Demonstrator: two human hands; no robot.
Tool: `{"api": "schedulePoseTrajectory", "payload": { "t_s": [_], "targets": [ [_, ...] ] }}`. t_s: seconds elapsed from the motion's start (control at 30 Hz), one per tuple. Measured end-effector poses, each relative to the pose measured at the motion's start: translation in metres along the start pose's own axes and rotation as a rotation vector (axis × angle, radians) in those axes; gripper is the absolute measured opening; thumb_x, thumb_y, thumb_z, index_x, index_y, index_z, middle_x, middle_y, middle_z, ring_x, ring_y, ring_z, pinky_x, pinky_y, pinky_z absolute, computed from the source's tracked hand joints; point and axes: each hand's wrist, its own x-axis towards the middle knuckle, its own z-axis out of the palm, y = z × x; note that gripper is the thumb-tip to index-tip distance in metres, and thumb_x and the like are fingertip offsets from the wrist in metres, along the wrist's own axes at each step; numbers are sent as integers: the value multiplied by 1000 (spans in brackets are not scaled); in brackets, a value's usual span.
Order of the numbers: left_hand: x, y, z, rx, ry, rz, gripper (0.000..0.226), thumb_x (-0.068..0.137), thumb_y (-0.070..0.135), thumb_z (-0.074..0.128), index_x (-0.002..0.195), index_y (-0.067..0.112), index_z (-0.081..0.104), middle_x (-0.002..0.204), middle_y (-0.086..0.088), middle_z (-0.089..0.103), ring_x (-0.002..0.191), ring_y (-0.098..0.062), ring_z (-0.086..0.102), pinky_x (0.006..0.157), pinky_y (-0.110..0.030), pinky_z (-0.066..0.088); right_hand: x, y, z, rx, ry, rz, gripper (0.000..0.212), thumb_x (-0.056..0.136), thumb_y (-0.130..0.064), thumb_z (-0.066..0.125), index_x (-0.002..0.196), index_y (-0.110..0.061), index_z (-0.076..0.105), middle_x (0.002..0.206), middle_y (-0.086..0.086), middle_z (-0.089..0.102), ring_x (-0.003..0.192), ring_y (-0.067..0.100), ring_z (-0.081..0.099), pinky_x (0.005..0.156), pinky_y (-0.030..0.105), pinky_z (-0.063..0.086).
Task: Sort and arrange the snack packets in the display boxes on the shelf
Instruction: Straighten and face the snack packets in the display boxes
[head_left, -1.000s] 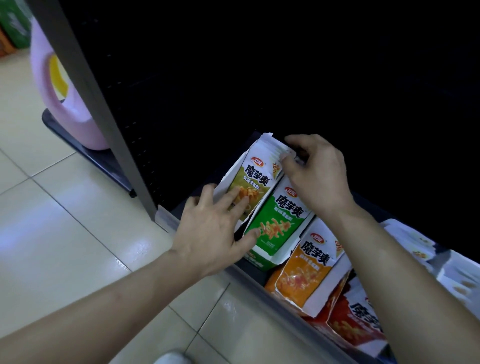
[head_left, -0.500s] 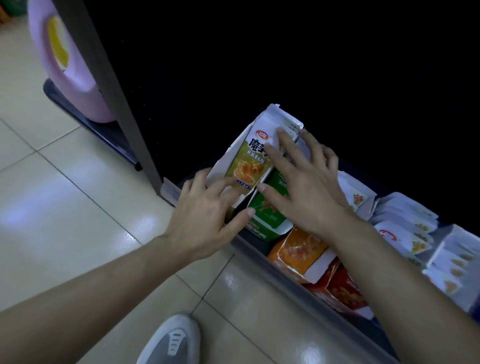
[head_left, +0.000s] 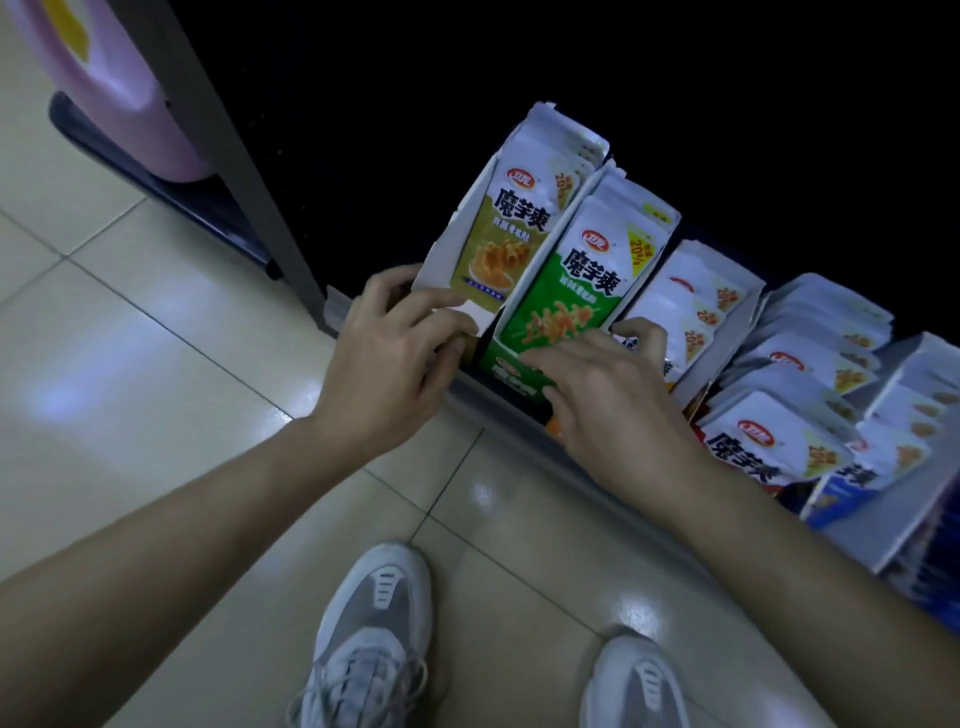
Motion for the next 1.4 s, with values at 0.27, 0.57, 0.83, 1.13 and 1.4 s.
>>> {"api": "schedulePoseTrajectory", "payload": {
  "t_s": [0.27,0.57,0.83,1.13,1.4],
  "targets": [
    [-6,20,-5,95,113,43,32,92,19,60,121,9,70,130,-12,63,124,-46,52,98,-54,43,-34,-4,-16,112,155,31,35,84,-15,71,119,-15,69,112,1,68,104,27,56,86,35,27],
    [-11,86,0,199,-372,322,79,82,61,58,154,38,36,162,-2,34,147,-45,25,109,-65,25,-132,-17,-12,-126,-16,428,66,81,-41,59,143,-20,49,146,6,44,124,37,40,88,49,34],
    [-6,86,4,264,-455,371,61,86,59,51,136,26,57,136,0,56,105,-33,58,98,-53,34,-139,-19,3,53,-47,468,59,79,-38,59,134,-19,55,133,7,48,115,33,46,84,49,46],
    [-6,75,-4,19,-112,247,48,82,28,69,127,10,65,124,-19,58,112,-40,53,88,-49,41,-157,-16,5,130,112,420,43,77,-20,66,119,-9,62,141,12,49,128,36,43,99,51,42],
    [-7,60,-9,163,-187,-139,90,74,49,60,152,11,34,114,-16,59,110,-36,50,94,-50,36,-176,3,11,129,243,823,66,68,-34,64,127,-11,44,146,18,35,139,38,30,107,51,25]
  ]
}}
